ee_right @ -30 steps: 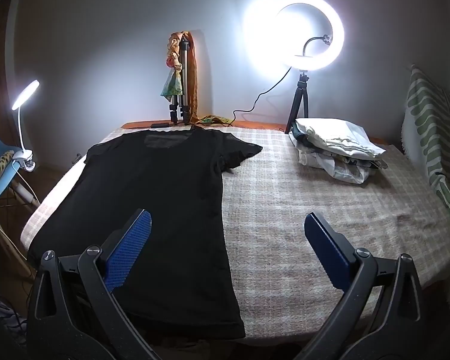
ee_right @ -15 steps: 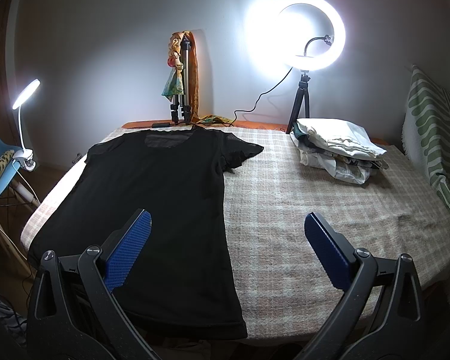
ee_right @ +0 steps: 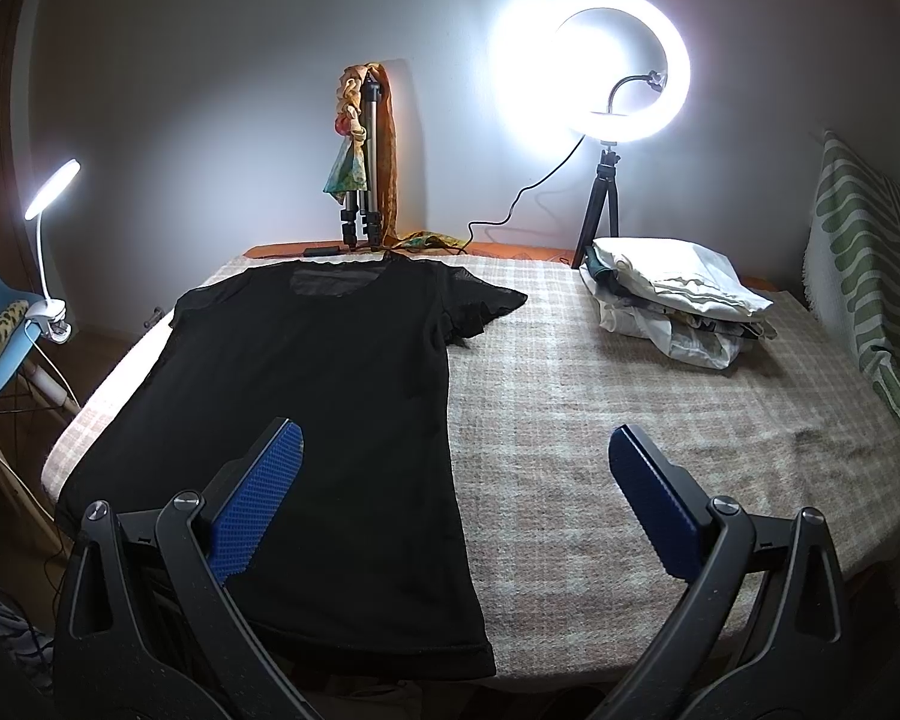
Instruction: Fold small clothes
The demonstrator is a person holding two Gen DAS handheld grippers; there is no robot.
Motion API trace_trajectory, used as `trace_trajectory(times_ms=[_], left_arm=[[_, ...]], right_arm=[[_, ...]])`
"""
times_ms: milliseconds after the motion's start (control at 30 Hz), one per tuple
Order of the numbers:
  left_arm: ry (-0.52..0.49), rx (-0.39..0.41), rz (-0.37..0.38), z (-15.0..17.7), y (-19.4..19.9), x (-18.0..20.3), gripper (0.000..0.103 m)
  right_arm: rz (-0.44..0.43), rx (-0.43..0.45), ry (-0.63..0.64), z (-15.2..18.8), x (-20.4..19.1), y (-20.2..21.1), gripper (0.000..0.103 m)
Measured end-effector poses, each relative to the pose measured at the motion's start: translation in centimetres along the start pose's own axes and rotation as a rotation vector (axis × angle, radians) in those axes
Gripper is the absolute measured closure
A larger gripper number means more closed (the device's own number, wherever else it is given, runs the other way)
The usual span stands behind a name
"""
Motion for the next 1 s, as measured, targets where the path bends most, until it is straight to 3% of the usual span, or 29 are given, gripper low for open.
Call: trace_trajectory(times_ms=[1000], left_arm=[[0.011, 0.001, -0.011, 0.71, -0.22, -0.14, 0.001]], right_arm=[[-0.003, 0.003, 0.001, -0.23, -0.57, 0.27, 0.0]])
Point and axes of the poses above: each gripper's, at about its wrist camera, not at the fingertips, and y roughly against the way its jaws point, x to its right, z to its underside, the point moved 8 cm from there along -y, roughly the way its jaws point, and after that the axes turned 4 degrees about -x, right-handed, at the moved point
